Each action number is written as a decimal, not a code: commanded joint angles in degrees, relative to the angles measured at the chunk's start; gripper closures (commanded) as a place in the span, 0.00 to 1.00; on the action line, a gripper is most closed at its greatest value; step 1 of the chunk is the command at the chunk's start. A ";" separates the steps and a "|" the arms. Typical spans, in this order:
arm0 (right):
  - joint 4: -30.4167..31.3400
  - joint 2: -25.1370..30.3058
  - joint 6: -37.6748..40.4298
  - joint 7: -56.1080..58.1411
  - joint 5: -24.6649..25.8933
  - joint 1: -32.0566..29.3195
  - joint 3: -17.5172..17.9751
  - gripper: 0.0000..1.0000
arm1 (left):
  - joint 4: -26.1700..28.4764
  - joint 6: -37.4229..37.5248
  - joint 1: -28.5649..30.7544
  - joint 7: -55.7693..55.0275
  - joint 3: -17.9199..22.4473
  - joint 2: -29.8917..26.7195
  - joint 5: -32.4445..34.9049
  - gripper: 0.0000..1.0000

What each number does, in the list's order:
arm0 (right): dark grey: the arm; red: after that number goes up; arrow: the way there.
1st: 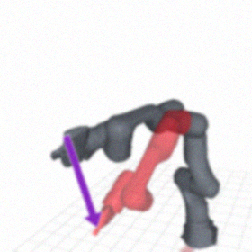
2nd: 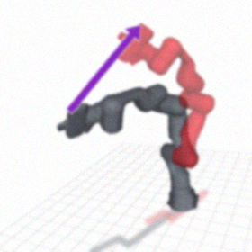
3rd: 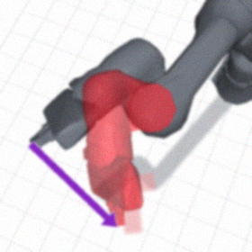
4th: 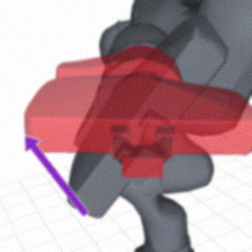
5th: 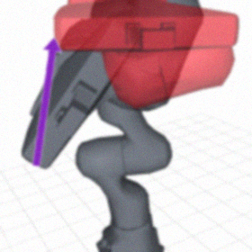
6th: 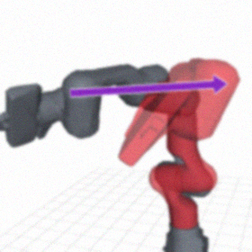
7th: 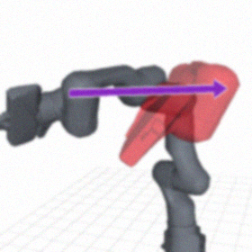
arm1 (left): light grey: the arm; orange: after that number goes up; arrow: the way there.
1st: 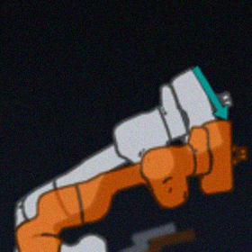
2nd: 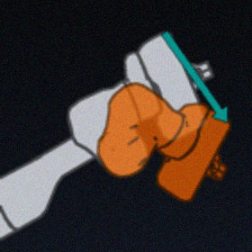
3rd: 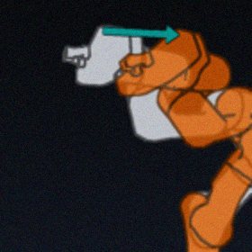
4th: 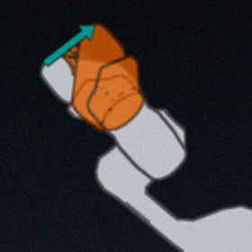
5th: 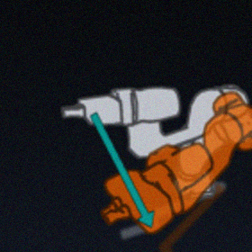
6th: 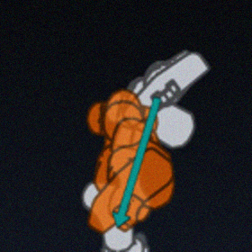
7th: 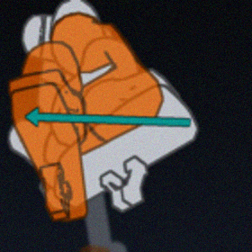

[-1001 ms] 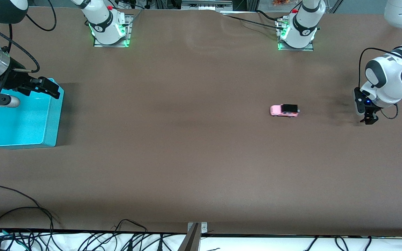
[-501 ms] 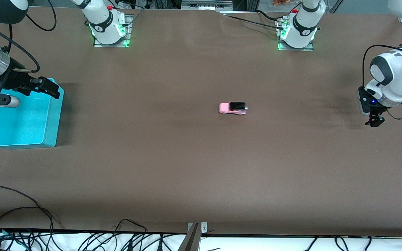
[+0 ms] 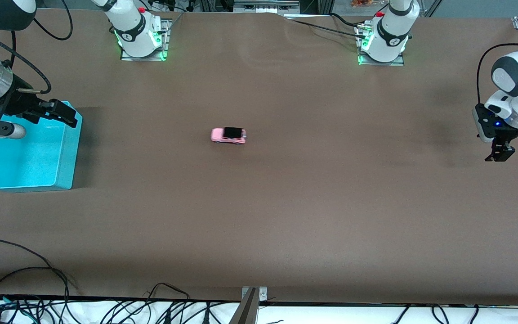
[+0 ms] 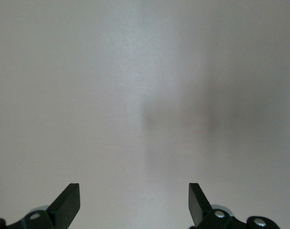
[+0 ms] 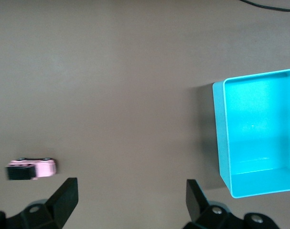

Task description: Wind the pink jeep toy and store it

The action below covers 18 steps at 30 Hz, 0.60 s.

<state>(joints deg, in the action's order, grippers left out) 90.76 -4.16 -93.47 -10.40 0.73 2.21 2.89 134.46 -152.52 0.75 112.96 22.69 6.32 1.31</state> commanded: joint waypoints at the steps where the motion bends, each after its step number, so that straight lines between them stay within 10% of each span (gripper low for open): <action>1: -1.37 -0.59 0.22 0.38 -0.03 -0.46 0.28 0.00 | 0.71 1.70 -0.66 2.09 -0.01 -3.51 -1.49 0.00; 18: -1.37 -1.47 0.31 0.38 -0.03 0.33 0.54 0.00 | -1.74 7.58 -1.01 1.47 -0.89 -7.73 -1.40 0.00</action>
<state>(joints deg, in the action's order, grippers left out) 90.76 -5.26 -93.49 -10.40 0.73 2.58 3.36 134.37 -149.06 0.13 112.96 22.23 0.91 1.31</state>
